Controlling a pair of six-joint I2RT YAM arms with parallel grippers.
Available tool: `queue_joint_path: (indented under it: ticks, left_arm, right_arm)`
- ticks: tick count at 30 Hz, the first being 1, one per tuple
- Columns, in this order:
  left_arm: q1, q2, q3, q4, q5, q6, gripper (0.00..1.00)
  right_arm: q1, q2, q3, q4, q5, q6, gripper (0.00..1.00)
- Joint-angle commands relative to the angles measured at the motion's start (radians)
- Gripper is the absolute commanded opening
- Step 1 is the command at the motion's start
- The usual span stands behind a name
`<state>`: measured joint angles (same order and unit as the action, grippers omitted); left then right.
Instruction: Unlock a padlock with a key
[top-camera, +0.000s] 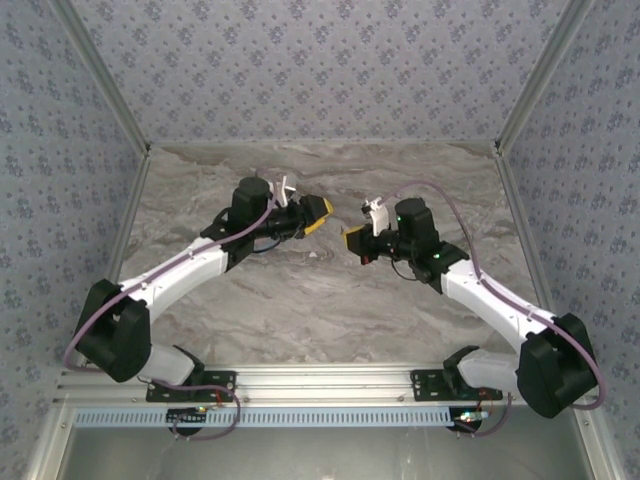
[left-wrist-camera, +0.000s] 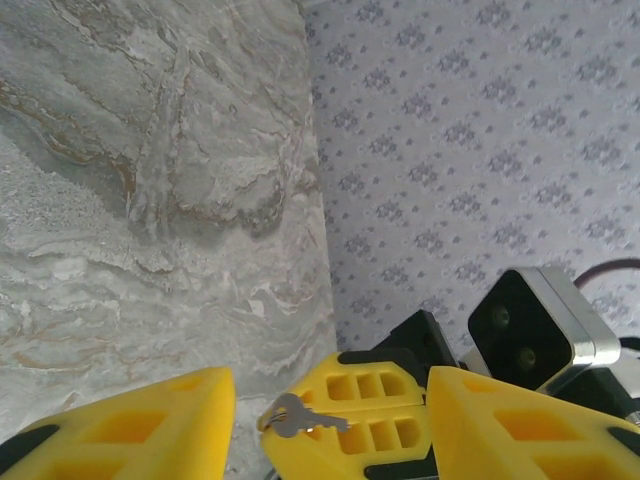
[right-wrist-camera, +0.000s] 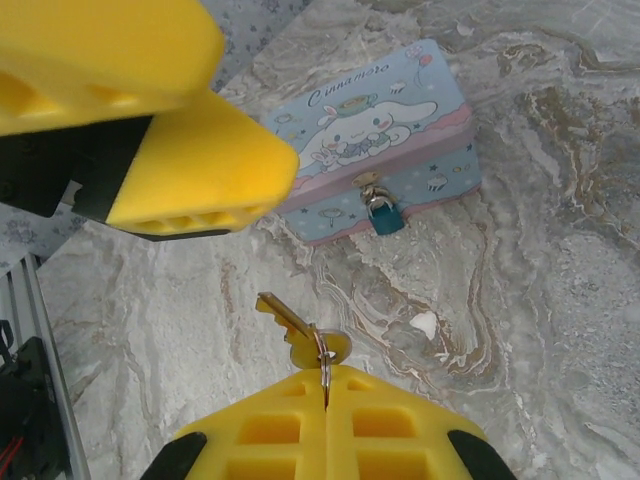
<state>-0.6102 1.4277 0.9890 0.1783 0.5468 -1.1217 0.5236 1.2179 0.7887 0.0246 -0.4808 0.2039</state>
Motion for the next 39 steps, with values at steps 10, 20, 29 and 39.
queue_joint_path:
  ticks: [10, 20, 29, 39]
  left_arm:
    - [-0.085, 0.060, 0.131, -0.199, -0.046, 0.245, 0.42]
    - [-0.098, 0.074, 0.149, -0.240, -0.065, 0.288, 0.35]
    - [-0.098, 0.082, 0.155, -0.242, -0.073, 0.300, 0.25]
    - [-0.098, 0.092, 0.165, -0.250, -0.091, 0.316, 0.19]
  right_arm:
    - [0.021, 0.024, 0.054, -0.045, 0.041, -0.011, 0.00]
    - [0.022, 0.028, 0.057, -0.046, 0.044, 0.002, 0.00]
    - [0.021, 0.032, 0.058, -0.039, 0.030, 0.005, 0.00]
    - [0.028, 0.030, 0.058, -0.051, 0.021, -0.001, 0.00]
